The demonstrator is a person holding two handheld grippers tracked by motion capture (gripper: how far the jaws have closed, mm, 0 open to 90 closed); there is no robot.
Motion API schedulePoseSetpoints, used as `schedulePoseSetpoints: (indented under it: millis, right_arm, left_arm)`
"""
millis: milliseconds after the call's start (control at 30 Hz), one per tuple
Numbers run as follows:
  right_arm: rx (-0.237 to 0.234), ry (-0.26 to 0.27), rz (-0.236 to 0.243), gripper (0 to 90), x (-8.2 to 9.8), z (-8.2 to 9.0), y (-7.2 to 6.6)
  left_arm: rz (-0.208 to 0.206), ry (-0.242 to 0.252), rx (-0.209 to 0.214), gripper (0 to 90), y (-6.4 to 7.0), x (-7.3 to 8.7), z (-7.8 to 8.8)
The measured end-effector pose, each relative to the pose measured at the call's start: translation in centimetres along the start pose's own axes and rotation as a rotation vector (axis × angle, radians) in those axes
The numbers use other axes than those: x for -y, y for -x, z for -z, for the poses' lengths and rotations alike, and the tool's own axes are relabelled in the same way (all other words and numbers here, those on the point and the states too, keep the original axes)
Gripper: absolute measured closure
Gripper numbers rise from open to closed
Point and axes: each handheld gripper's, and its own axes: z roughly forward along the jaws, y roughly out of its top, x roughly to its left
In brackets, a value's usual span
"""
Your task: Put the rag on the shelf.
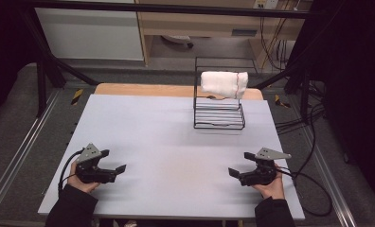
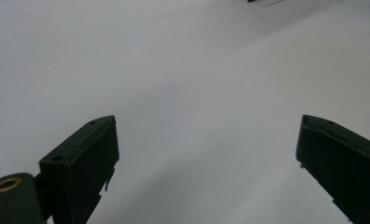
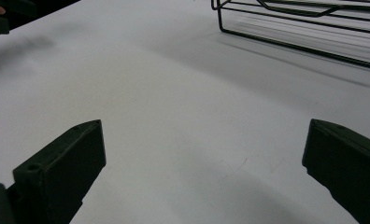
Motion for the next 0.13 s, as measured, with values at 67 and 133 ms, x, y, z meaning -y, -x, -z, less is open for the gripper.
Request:
schedulePoseSetpoints:
  millis: [67, 133]
  right_arm:
    - [0.004, 0.005, 0.001, 0.2, 0.06, 0.06, 0.04]
    - [0.005, -0.002, 0.003, 0.2, 0.10, 0.08, 0.10]
  left_arm:
    - [0.004, 0.006, 0.000, 5.8, -0.07, 0.04, 0.10]
    - [0.008, 0.007, 0.000, 5.8, -0.13, 0.09, 0.10]
